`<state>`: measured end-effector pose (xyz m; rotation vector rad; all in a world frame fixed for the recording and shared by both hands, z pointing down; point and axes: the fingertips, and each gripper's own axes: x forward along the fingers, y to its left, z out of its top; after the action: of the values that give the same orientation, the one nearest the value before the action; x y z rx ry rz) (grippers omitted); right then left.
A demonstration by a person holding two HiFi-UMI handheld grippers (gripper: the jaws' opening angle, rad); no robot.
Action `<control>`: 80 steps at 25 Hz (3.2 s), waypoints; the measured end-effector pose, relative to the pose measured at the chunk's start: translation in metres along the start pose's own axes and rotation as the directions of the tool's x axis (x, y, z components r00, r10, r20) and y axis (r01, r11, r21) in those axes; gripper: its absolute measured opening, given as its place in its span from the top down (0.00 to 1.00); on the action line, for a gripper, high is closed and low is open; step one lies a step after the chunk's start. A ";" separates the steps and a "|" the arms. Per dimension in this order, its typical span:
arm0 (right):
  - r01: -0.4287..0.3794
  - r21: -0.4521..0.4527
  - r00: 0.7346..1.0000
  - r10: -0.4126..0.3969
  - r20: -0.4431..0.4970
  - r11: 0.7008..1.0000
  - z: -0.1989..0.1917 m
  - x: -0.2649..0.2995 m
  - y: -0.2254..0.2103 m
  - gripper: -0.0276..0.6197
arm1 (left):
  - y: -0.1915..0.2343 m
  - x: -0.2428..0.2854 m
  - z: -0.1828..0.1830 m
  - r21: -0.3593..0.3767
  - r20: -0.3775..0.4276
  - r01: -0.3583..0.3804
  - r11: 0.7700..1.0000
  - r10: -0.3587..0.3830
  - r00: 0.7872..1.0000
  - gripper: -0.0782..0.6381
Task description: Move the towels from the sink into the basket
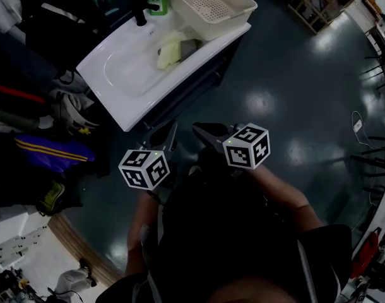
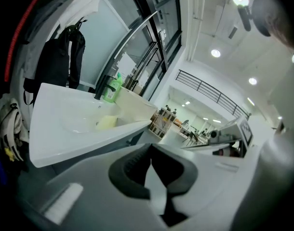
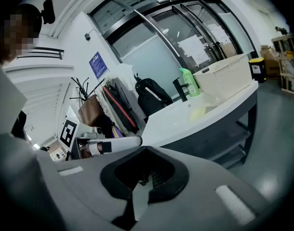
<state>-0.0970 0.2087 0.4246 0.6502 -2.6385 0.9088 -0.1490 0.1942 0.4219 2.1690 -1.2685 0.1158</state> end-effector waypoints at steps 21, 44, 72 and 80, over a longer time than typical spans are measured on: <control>-0.044 -0.033 0.998 0.043 -0.036 0.998 0.093 0.006 -0.137 0.96 | 0.013 0.134 0.058 -0.008 -0.028 -0.044 0.999 0.043 0.999 0.88; -0.155 -0.048 0.981 0.148 -0.127 0.987 0.126 0.014 -0.228 0.96 | 0.046 0.221 0.081 -0.042 -0.021 -0.206 0.978 0.205 0.979 0.88; -0.009 0.058 0.991 0.017 -0.131 0.998 0.157 0.084 -0.242 0.96 | 0.182 0.250 0.106 0.088 -0.184 -0.205 0.975 0.218 0.958 0.78; 0.022 0.079 0.984 -0.008 -0.176 0.997 0.149 0.109 -0.243 0.96 | 0.217 0.269 0.102 0.083 -0.232 -0.184 0.979 0.199 0.952 0.67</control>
<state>-0.0866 -0.0914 0.4772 0.5788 -2.4491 1.0239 -0.2043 -0.1421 0.5390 2.0056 -1.3450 0.4868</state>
